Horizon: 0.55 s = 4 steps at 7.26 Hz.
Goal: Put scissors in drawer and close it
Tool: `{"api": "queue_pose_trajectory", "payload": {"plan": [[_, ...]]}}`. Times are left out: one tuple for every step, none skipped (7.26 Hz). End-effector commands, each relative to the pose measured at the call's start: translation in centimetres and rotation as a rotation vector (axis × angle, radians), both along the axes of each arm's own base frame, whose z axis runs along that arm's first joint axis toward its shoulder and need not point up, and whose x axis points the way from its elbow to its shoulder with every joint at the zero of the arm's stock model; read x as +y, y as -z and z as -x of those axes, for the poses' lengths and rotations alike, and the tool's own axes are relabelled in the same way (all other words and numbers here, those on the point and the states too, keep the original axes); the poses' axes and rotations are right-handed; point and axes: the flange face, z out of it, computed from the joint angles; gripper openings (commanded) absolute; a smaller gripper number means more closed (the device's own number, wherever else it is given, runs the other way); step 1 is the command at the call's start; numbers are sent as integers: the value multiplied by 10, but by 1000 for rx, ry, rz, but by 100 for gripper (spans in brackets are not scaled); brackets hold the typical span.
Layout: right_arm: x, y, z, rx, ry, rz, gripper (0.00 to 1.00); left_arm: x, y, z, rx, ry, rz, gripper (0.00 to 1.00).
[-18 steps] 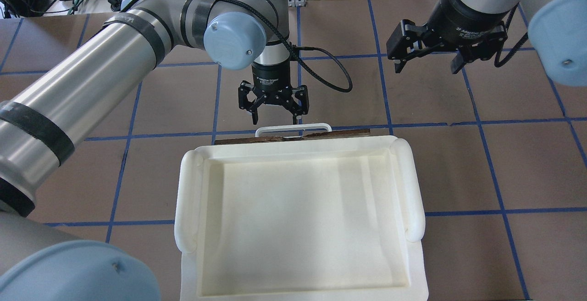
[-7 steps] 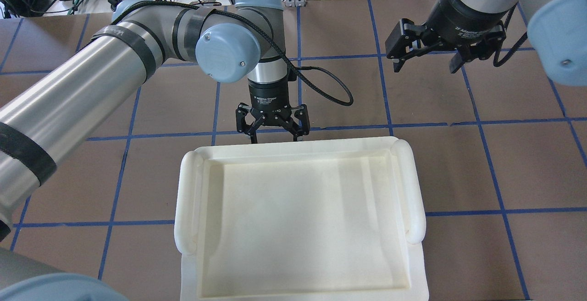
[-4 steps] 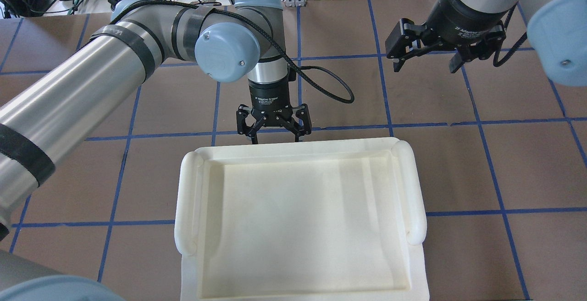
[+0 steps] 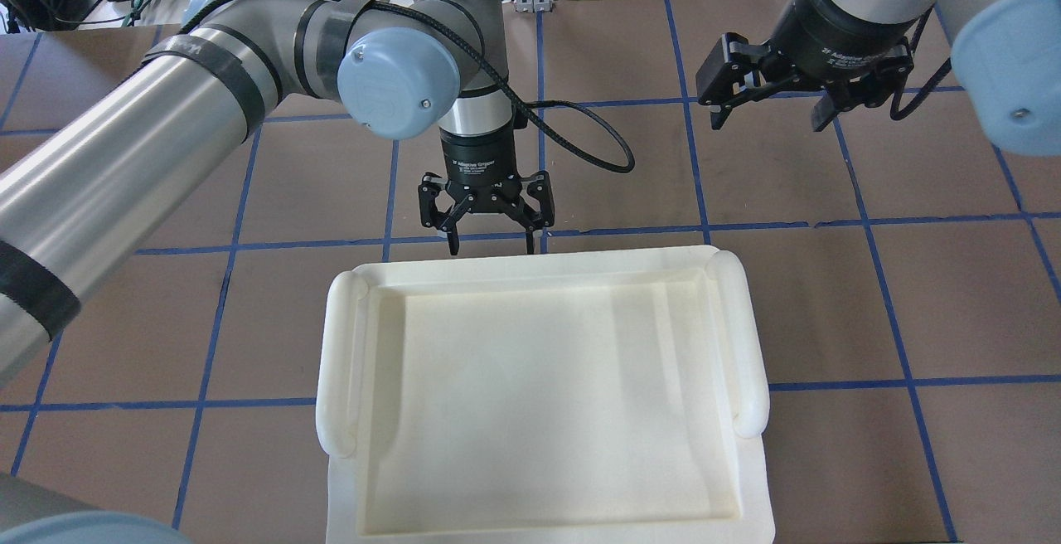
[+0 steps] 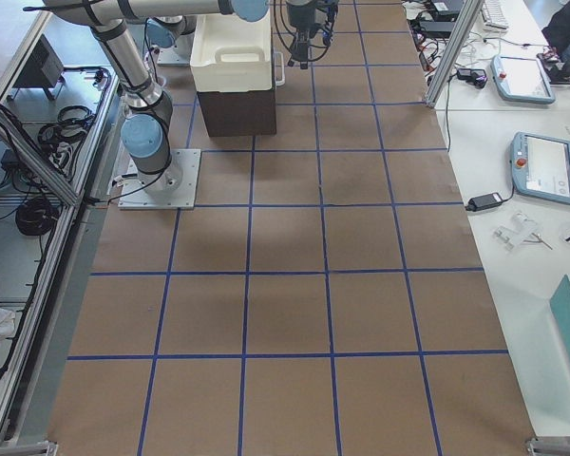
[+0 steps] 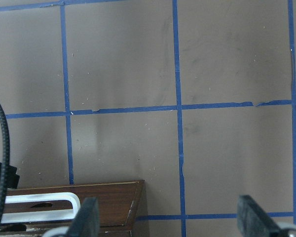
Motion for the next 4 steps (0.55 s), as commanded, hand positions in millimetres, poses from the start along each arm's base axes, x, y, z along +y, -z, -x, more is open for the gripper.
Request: {"api": "queue_pose_trajectory", "payload": {"plan": [[0,1,0,0,0,-2,100,-21,-66,-42,35,-67,139,100],[0,0,0,0,0,0,100,-32,-102,-83,52,-124,220,100],[0,0,0,-1,0,1,100,-37,-126,-128,21,-160,285,100],[0,1,0,0,0,0,100,-32,-153,-156,-12,-150,352,100]]}}
